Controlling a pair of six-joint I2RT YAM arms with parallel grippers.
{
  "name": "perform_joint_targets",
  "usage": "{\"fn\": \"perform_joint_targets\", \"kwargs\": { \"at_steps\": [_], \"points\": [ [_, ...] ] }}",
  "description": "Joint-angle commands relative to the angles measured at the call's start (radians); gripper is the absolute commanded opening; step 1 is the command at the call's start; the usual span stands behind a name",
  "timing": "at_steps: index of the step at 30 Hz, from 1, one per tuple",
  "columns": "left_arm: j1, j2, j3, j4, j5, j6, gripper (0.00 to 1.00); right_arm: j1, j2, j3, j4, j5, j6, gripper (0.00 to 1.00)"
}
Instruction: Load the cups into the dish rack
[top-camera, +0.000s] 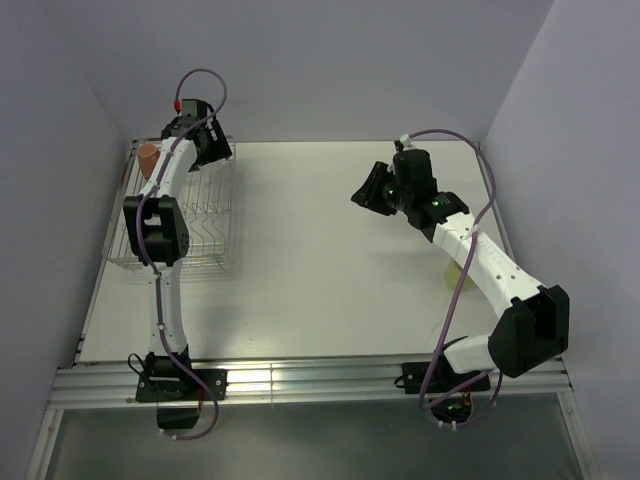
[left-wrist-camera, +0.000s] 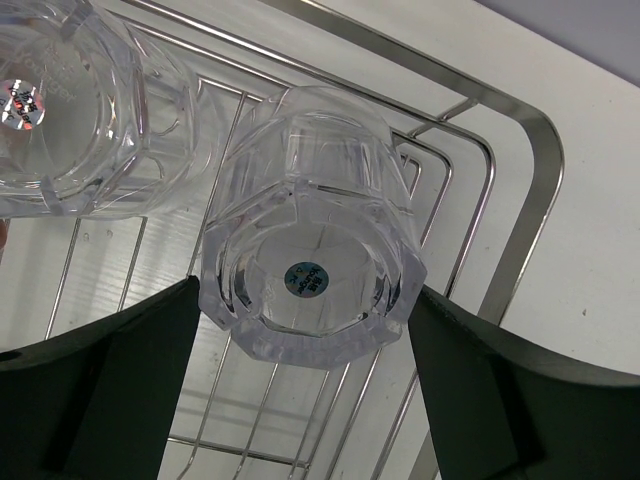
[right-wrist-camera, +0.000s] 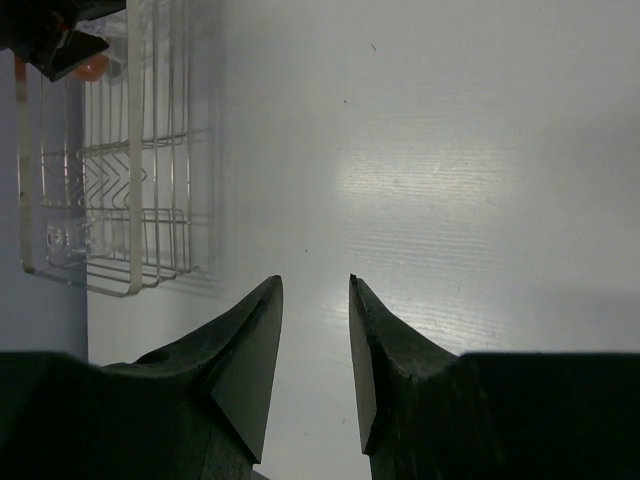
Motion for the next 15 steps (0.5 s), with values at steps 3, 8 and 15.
{"fn": "perform_joint_targets", "kwargs": {
  "at_steps": [3,8,15],
  "points": [
    [0.006,-0.078,0.020,0.006,-0.023,0.015,0.89,-0.002,-0.016,0.051,-0.006,0.023,-0.018,0.41],
    [0.008,-0.074,-0.019,0.012,-0.036,0.013,0.88,-0.001,-0.007,0.048,-0.005,0.021,-0.016,0.41],
    [0.008,-0.085,-0.023,0.000,-0.065,0.019,0.86,-0.001,-0.002,0.034,0.007,0.017,-0.015,0.41]
  ]
}}
